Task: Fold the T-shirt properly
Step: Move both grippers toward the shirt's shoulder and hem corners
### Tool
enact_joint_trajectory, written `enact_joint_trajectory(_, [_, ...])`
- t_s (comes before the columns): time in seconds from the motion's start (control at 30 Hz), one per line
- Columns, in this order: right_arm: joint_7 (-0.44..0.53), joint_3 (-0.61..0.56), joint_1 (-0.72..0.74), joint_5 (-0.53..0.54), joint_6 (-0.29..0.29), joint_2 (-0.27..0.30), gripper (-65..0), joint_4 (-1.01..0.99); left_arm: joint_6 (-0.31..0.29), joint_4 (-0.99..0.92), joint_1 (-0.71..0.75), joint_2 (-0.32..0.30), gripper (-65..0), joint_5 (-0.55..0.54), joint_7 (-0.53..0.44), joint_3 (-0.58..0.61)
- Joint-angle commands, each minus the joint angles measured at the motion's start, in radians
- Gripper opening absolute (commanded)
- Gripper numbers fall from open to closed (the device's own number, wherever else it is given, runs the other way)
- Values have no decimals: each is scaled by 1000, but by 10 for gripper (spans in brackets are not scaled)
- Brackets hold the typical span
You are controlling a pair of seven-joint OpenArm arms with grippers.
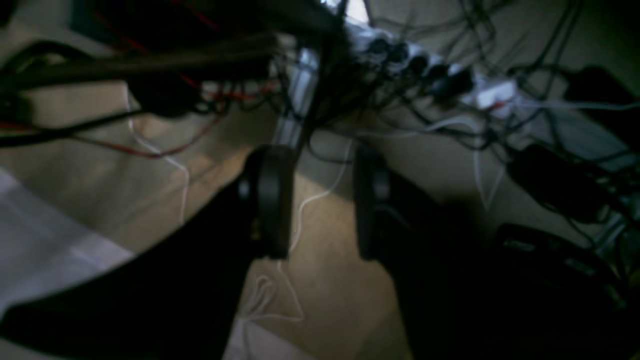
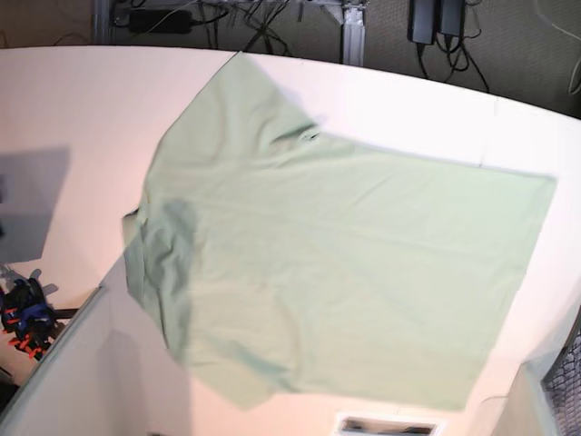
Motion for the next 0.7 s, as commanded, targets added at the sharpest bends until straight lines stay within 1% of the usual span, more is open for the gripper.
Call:
enact_joint_trajectory(0.0, [2,7,-39,25,9,26,-444,74,-15,77,48,-2,-499,1,-5,-34])
enact_joint_trajectory(0.1, [-55,49,-127,66,8,59,-444,279,-19,297,135,-2,-498,0,4,-131])
enact_joint_trajectory(0.17, [-97,100,-174,109,8,68,-444,410,-38,436,177,-18,-498,-28,33,-172])
enact_joint_trajectory(0.27, [-175,196,-212,201,8,68,-444,594,-37,623,222,-49,-498,-119,79,-230])
enact_joint_trajectory(0.37, [-291,300,-206,302,8,68,-444,744,-37,784,254,-77,-498,-264,134,-310])
enact_joint_trajectory(0.43, [-317,366,-199,367,5,67,-441,820,-37,856,274,-96,-498,-340,154,-366])
enact_joint_trajectory(0.53, [-326,456,-172,443,-4,56,-362,868,-37,911,297,-122,-498,-404,160,-441])
enact_joint_trajectory(0.6, [-327,488,-139,480,-46,42,-313,859,-38,924,306,-138,-498,-429,159,-481])
enact_joint_trajectory(0.67, [-327,492,-98,481,-95,27,-292,837,-44,925,305,-158,-498,-445,159,-509])
